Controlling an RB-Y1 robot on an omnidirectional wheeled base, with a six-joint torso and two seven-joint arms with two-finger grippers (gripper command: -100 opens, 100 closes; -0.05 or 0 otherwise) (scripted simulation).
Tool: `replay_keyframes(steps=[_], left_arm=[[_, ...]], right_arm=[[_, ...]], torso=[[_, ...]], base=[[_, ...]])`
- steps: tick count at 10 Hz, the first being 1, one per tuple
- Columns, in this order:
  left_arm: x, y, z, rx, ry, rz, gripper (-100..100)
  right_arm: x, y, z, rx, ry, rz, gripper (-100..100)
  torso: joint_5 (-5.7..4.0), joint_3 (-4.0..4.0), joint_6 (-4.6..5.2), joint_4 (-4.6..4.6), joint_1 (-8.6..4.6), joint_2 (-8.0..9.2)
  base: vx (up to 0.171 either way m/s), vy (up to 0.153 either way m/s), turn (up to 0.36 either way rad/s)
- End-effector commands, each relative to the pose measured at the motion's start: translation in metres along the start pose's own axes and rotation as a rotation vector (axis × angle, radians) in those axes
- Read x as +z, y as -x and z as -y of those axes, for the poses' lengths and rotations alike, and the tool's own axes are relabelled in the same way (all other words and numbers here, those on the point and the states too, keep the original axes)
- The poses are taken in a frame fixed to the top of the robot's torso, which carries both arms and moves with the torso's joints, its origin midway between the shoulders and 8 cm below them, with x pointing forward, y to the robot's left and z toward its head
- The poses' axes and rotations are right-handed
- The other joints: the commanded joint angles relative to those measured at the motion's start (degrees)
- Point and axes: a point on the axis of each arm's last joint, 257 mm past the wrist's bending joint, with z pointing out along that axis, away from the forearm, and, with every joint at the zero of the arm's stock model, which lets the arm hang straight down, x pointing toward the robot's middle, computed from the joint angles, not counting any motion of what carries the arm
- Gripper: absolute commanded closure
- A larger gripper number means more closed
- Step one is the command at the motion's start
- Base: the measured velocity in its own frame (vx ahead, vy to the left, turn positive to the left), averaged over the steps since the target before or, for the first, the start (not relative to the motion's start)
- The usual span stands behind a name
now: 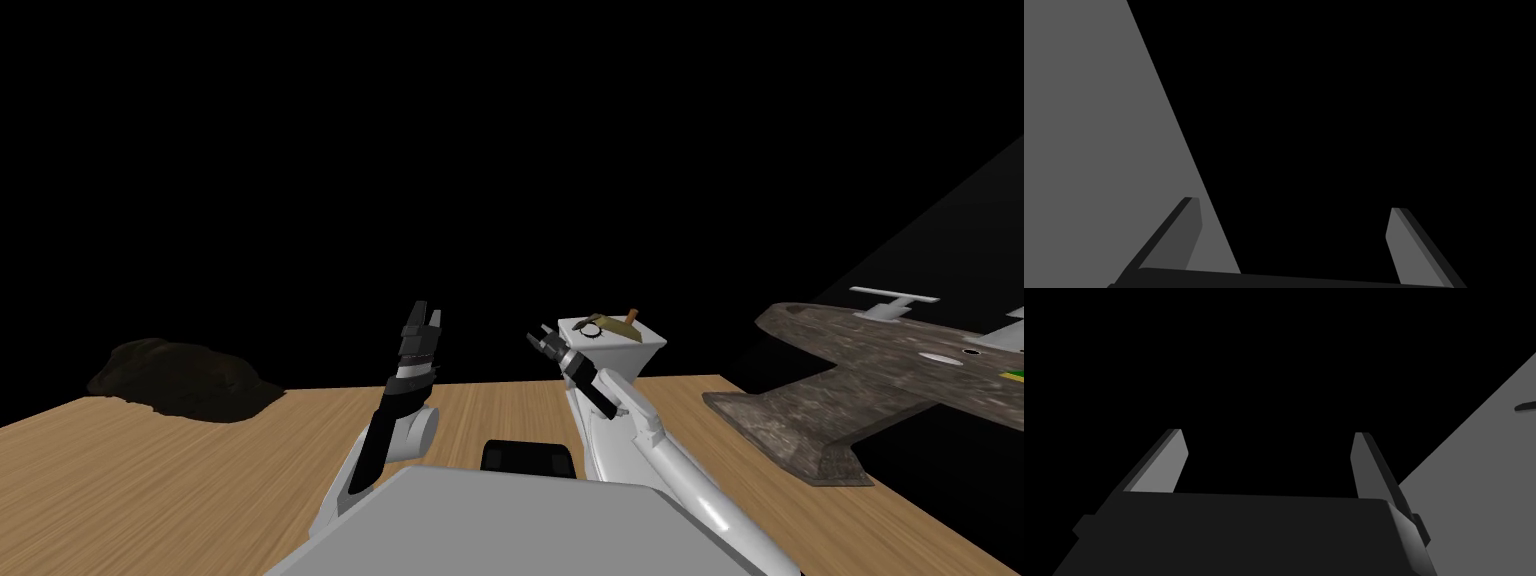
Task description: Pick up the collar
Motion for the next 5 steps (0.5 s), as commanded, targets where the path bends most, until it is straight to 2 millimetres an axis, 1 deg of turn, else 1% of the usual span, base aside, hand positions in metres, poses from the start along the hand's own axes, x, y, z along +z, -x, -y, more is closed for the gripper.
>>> replay_keyframes(steps=[1,2,3,4,5], left_arm=[[0.0,0.0,0.0,0.0,0.0,0.0,0],[0.0,0.0,0.0,0.0,0.0,0.0,0],[0.0,0.0,0.0,0.0,0.0,0.0,0],[0.0,0.0,0.0,0.0,0.0,0.0,0],[0.0,0.0,0.0,0.0,0.0,0.0,0]], right_arm=[[0.001,-0.022,0.007,-0.086,0.01,-0.066,-100],[0.0,-0.026,0.008,-0.104,0.009,-0.077,-100],[0.0,-0.043,0.018,-0.172,0.013,-0.134,-100],[0.0,-0.045,0.018,-0.192,0.016,-0.141,-100],[-0.001,-0.061,0.03,-0.261,0.02,-0.196,-100]], torso=[[0.0,0.0,0.0,0.0,0.0,0.0],[0.0,-0.01,0.0,0.0,0.0,-0.01],[0.0,0.0,0.0,0.0,0.0,0.0],[0.0,0.0,0.0,0.0,-0.01,0.0],[0.0,0.0,0.0,0.0,0.0,0.0]], base=[[-0.012,0.009,-0.013],[-0.01,0.009,-0.007],[-0.014,0.01,-0.013],[-0.011,0.008,-0.008],[-0.014,0.011,-0.016]])
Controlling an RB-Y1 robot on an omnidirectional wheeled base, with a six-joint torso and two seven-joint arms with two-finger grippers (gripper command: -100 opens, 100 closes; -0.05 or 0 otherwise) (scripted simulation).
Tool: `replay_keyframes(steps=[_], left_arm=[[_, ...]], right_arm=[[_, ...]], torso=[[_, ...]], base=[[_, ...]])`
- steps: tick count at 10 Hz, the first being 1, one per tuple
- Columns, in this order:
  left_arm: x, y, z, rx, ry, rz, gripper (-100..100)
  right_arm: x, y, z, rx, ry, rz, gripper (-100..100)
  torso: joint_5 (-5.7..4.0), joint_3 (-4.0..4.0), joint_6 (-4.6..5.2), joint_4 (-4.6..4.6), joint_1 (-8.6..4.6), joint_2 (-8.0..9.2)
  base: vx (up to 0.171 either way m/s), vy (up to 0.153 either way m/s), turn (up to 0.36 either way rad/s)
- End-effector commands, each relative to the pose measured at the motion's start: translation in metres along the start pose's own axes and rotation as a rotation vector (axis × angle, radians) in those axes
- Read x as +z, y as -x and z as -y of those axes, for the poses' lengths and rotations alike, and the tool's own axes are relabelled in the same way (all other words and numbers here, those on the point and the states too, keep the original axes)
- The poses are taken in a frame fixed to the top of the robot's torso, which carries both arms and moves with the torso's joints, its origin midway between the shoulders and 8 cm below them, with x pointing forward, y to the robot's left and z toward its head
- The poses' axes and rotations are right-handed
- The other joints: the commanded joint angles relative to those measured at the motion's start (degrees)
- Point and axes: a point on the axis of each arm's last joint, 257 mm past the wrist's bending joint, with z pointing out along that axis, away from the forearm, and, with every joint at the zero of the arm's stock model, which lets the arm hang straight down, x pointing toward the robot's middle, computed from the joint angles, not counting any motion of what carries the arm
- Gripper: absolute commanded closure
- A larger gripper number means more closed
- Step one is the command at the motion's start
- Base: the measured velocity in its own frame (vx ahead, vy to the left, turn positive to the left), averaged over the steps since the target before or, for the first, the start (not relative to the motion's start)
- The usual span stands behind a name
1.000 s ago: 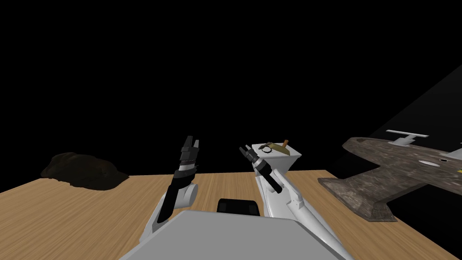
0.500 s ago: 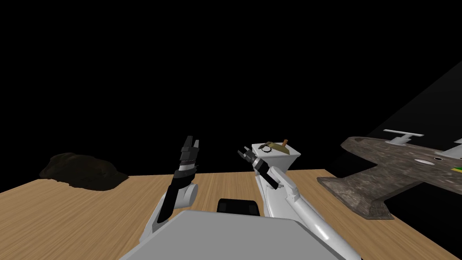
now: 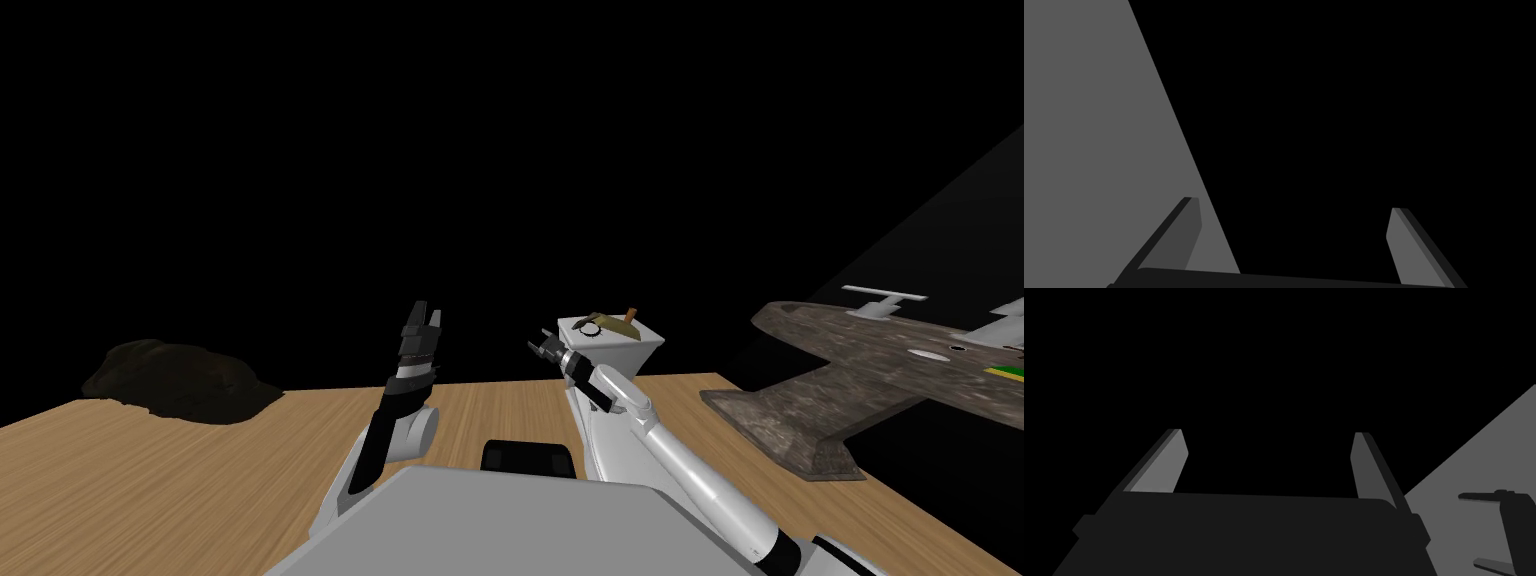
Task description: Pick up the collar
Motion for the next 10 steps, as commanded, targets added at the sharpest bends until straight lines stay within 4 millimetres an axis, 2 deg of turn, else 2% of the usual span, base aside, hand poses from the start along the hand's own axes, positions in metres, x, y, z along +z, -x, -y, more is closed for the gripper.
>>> replay_keyframes(steps=[1,7,8,9,10], left_arm=[[0.0,0.0,0.0,0.0,0.0,0.0,0],[0.0,0.0,0.0,0.0,0.0,0.0,0],[0.0,0.0,0.0,0.0,0.0,0.0,0],[0.0,0.0,0.0,0.0,0.0,0.0,0],[0.0,0.0,0.0,0.0,0.0,0.0,0]], right_arm=[[0.0,-0.013,0.005,-0.059,0.001,-0.039,-100],[-0.007,-0.072,0.045,-0.33,0.013,-0.234,-100],[-0.011,-0.084,0.06,-0.408,0.016,-0.284,-100],[-0.013,-0.089,0.063,-0.42,0.015,-0.298,-100],[-0.015,-0.096,0.077,-0.504,0.023,-0.339,-100]], torso=[[0.0,0.0,0.0,0.0,0.0,0.0],[0.0,0.0,0.01,0.0,-0.01,0.0],[0.0,0.0,0.01,0.0,-0.02,-0.01],[0.0,0.0,0.01,0.0,-0.01,-0.01],[0.0,0.0,0.01,0.0,-0.01,0.0]], base=[[-0.011,0.011,-0.006],[-0.013,0.009,-0.01],[-0.012,0.01,-0.012],[-0.01,0.009,-0.005],[-0.011,0.011,-0.012]])
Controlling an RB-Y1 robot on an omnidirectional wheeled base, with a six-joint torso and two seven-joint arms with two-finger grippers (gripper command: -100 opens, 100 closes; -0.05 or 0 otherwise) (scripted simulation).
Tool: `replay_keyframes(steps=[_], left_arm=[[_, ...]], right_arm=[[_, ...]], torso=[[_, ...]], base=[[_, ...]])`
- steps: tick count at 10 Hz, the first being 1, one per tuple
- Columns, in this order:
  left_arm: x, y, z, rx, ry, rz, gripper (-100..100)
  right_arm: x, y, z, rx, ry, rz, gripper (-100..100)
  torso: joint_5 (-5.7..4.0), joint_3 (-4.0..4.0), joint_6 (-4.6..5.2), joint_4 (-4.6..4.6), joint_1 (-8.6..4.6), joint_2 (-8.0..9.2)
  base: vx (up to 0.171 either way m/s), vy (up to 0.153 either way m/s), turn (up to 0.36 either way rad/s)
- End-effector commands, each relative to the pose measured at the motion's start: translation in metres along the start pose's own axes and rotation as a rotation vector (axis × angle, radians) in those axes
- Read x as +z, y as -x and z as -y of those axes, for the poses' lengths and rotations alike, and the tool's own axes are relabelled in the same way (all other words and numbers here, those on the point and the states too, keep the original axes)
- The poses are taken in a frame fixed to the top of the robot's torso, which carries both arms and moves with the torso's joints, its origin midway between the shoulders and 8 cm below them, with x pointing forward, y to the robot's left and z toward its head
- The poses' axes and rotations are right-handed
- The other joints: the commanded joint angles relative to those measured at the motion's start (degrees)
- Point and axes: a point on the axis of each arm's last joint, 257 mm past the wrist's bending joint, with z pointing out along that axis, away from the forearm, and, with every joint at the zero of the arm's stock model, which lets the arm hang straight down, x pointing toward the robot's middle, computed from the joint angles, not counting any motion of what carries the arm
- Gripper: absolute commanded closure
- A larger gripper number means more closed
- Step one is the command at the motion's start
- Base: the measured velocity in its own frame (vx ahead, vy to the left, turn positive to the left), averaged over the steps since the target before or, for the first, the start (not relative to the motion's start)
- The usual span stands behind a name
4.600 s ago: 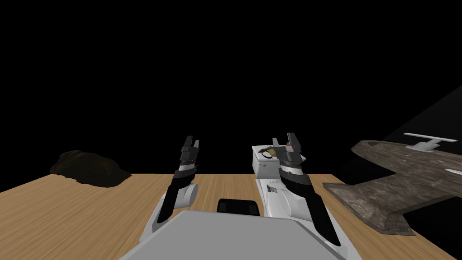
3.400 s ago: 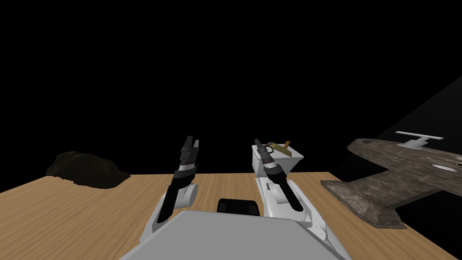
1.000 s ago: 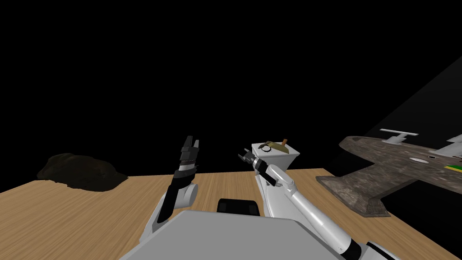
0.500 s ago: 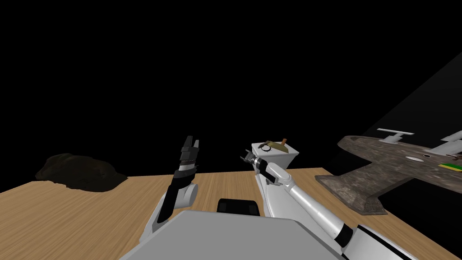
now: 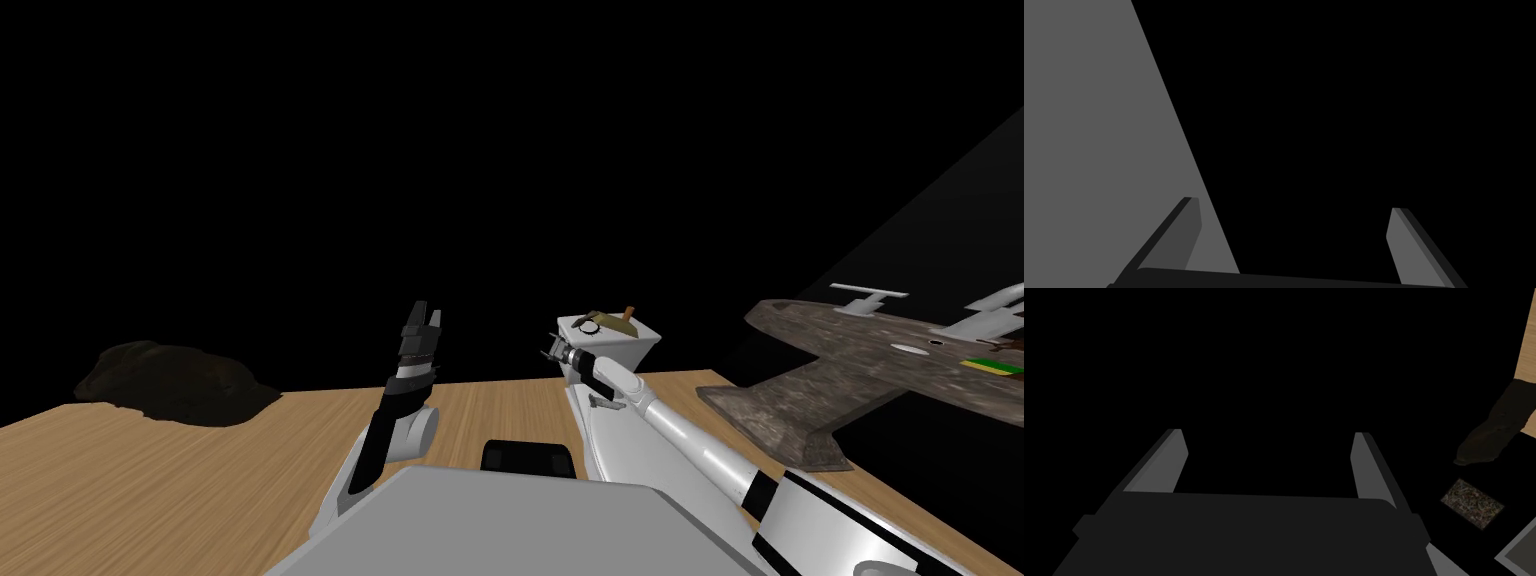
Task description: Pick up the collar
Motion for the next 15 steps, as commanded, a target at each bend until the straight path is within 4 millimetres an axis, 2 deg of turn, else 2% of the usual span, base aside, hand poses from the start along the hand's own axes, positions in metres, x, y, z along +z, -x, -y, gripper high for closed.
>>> replay_keyframes(steps=[1,2,3,4,5,6,7,8,9,10,11,13,15], left_arm=[[0.0,0.0,0.0,0.0,0.0,0.0,0],[0.0,0.0,0.0,0.0,0.0,0.0,0],[0.0,0.0,0.0,0.0,0.0,0.0,0],[0.0,0.0,0.0,0.0,0.0,0.0,0],[0.0,0.0,0.0,0.0,0.0,0.0,0],[0.0,0.0,0.0,0.0,0.0,0.0,0],[0.0,0.0,0.0,0.0,0.0,0.0,0],[0.0,0.0,0.0,0.0,0.0,0.0,0],[0.0,0.0,0.0,0.0,0.0,0.0,0],[0.0,0.0,0.0,0.0,0.0,0.0,0],[0.0,0.0,0.0,0.0,0.0,0.0,0],[0.0,0.0,0.0,0.0,0.0,0.0,0],[0.0,0.0,0.0,0.0,0.0,0.0,0]], right_arm=[[0.001,-0.015,0.009,-0.052,0.001,-0.036,-100],[0.0,-0.021,0.009,-0.048,0.0,-0.048,-100],[-0.002,-0.038,0.021,-0.135,0.003,-0.097,-100],[-0.003,-0.044,0.022,-0.135,0.002,-0.111,-100],[-0.007,-0.059,0.035,-0.217,0.004,-0.158,-100],[-0.008,-0.066,0.036,-0.218,0.004,-0.172,-100],[-0.015,-0.086,0.052,-0.293,0.004,-0.231,-100],[-0.02,-0.097,0.068,-0.361,0.004,-0.271,-100],[-0.023,-0.105,0.069,-0.376,0.007,-0.291,-100],[-0.032,-0.121,0.086,-0.435,0.006,-0.342,-100],[-0.033,-0.122,0.086,-0.449,0.009,-0.346,-100],[-0.05,-0.145,0.12,-0.573,0.01,-0.434,-100],[-0.053,-0.15,0.121,-0.582,0.014,-0.447,-100]], torso=[[0.0,0.0,0.0,0.0,0.0,0.0],[0.0,0.0,0.0,0.0,-0.01,-0.01],[-0.01,-0.01,-0.01,-0.01,-0.02,-0.02],[0.0,-0.02,-0.01,-0.01,-0.01,-0.03],[-0.01,-0.01,0.0,0.0,-0.01,-0.01],[0.0,0.0,0.0,0.0,-0.01,-0.01],[-0.01,-0.01,-0.01,0.0,-0.01,-0.01],[0.0,0.0,0.0,0.0,-0.01,0.0],[0.0,0.01,0.01,0.01,-0.01,0.01],[-0.01,0.0,0.0,0.0,-0.01,0.0],[0.0,0.0,0.0,0.0,-0.02,0.0],[0.0,0.0,0.0,0.0,-0.01,0.0],[-0.01,0.0,0.0,0.0,0.0,0.0]], base=[[-0.01,0.008,-0.008],[0.0,0.0,0.0],[-0.009,0.006,-0.008],[-0.008,0.007,-0.005],[-0.012,0.009,-0.016],[-0.011,0.006,-0.007],[-0.014,0.009,-0.008],[-0.017,0.012,-0.018],[-0.012,0.009,-0.008],[-0.011,0.007,-0.005],[-0.008,0.006,-0.006],[-0.011,0.009,-0.013],[-0.005,0.003,-0.002]])
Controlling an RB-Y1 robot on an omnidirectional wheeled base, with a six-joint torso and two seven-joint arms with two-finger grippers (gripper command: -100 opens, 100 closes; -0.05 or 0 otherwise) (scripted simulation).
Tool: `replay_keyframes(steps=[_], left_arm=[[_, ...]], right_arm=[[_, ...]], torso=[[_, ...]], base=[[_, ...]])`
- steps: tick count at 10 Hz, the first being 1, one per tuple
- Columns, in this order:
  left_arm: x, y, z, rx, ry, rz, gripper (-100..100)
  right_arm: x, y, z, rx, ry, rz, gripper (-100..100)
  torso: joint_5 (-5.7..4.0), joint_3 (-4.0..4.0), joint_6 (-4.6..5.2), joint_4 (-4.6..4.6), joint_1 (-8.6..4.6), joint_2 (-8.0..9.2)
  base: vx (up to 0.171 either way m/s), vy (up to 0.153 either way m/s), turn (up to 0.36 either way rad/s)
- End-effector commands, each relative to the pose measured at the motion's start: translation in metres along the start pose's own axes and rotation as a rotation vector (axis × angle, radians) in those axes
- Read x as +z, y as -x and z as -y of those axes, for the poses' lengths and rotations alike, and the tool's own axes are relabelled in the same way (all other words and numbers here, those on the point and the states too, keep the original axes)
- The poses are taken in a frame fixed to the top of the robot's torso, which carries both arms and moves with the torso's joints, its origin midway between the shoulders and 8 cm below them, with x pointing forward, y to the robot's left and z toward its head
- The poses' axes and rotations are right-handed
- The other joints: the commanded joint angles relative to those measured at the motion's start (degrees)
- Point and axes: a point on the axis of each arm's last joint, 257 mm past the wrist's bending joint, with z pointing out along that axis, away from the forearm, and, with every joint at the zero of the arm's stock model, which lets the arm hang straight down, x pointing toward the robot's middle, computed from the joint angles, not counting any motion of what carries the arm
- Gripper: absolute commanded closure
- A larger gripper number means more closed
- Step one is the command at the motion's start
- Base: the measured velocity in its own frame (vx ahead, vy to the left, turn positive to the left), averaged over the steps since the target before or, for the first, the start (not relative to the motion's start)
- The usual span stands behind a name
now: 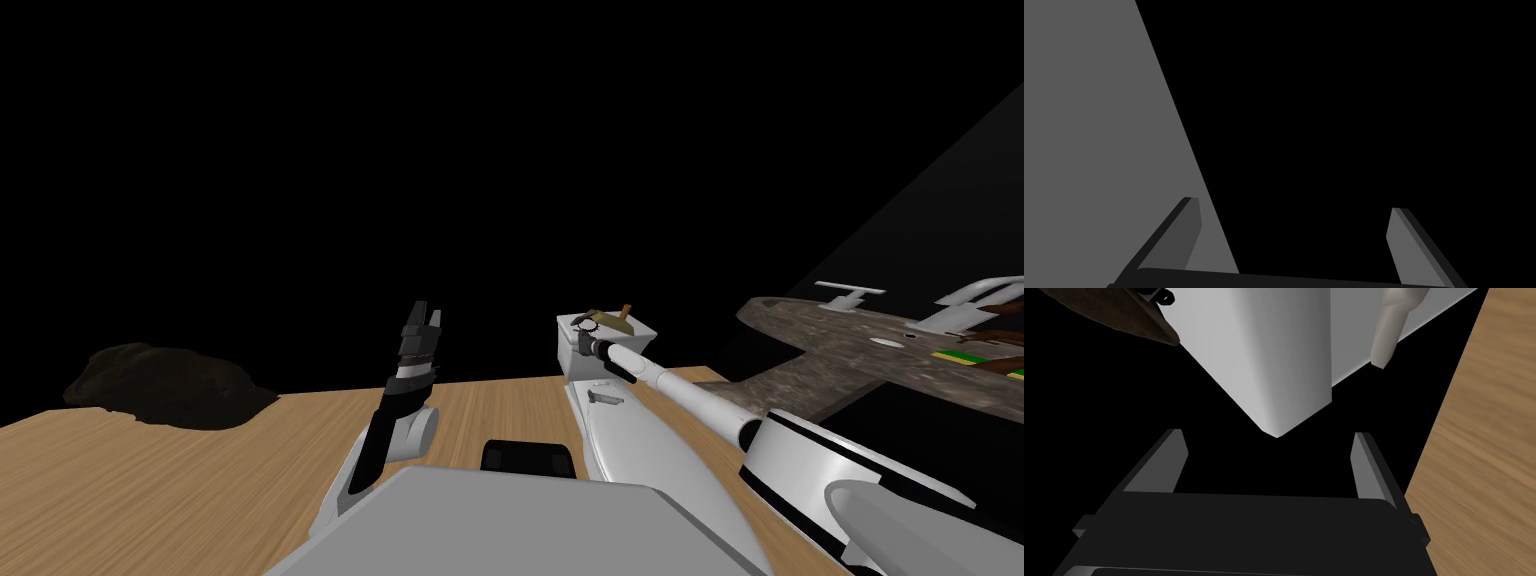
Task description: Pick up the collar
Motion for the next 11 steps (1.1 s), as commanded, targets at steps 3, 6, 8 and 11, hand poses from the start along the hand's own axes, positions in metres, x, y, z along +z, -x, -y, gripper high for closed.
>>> replay_keyframes(steps=[3,6,8,11], left_arm=[[0.0,0.0,0.0,0.0,0.0,0.0,0],[0.0,0.0,0.0,0.0,0.0,0.0,0],[0.0,0.0,0.0,0.0,0.0,0.0,0],[0.0,0.0,0.0,0.0,0.0,0.0,0]], right_arm=[[-0.007,-0.043,0.014,-0.12,0.007,-0.089,-100],[-0.007,-0.043,0.014,-0.12,0.007,-0.089,-100],[-0.016,-0.073,0.027,-0.206,0.012,-0.155,-100],[-0.019,-0.085,0.033,-0.238,0.015,-0.18,-100]], torso=[[0.0,0.0,0.0,0.0,0.0,0.0],[0.0,-0.01,0.0,0.0,0.0,-0.01],[0.0,0.0,0.02,0.0,-0.01,0.01],[0.0,0.0,0.0,0.0,0.0,0.0]], base=[[-0.007,0.006,-0.006],[-0.002,0.001,-0.002],[-0.009,0.007,-0.013],[-0.003,0.002,0.0]])
